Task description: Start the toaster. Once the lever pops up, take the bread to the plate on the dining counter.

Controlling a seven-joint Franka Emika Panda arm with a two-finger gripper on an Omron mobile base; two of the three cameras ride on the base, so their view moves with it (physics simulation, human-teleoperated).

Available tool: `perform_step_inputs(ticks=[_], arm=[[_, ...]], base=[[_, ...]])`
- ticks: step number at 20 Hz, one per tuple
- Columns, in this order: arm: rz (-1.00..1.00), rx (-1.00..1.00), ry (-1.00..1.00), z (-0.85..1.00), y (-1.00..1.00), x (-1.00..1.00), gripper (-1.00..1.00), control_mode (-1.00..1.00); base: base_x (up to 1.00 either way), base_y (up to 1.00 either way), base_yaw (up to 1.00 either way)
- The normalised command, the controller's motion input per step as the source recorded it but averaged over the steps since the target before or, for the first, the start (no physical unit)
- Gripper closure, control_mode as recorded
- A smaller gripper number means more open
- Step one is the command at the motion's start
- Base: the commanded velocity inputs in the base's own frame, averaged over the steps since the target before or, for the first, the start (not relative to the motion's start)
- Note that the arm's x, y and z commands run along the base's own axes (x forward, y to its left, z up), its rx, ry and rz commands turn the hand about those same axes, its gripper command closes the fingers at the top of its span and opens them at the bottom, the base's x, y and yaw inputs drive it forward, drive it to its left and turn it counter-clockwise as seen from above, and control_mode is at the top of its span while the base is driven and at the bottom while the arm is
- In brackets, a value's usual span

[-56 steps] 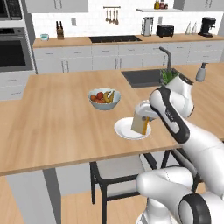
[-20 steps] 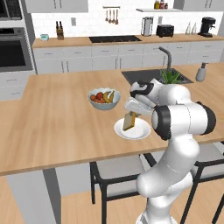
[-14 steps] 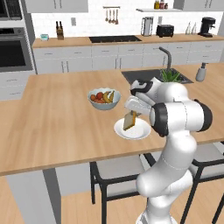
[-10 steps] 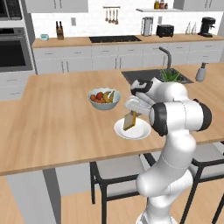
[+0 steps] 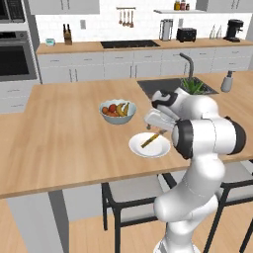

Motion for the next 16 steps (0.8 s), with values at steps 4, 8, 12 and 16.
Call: perform_step_inputs(ticks=[4,8,12,16], arm=[[-0.04,-0.01,0.00,0.39,-0.04,-0.29,-1.00,-1.00],[-0.07,-0.02,0.02,0.55,-0.02,-0.22,-1.00,-1.00],[-0.07,-0.05,0.07,0.59,0.00,-0.26,-1.00,-1.00],[-0.04,-0.12,0.07,0.58,-0.03,-0.59,-1.00,-1.00]], base=[[0.00,0.00,0.00],[0.00,0.00,0.00],[0.00,0.00,0.00],[0.00,0.00,0.00]])
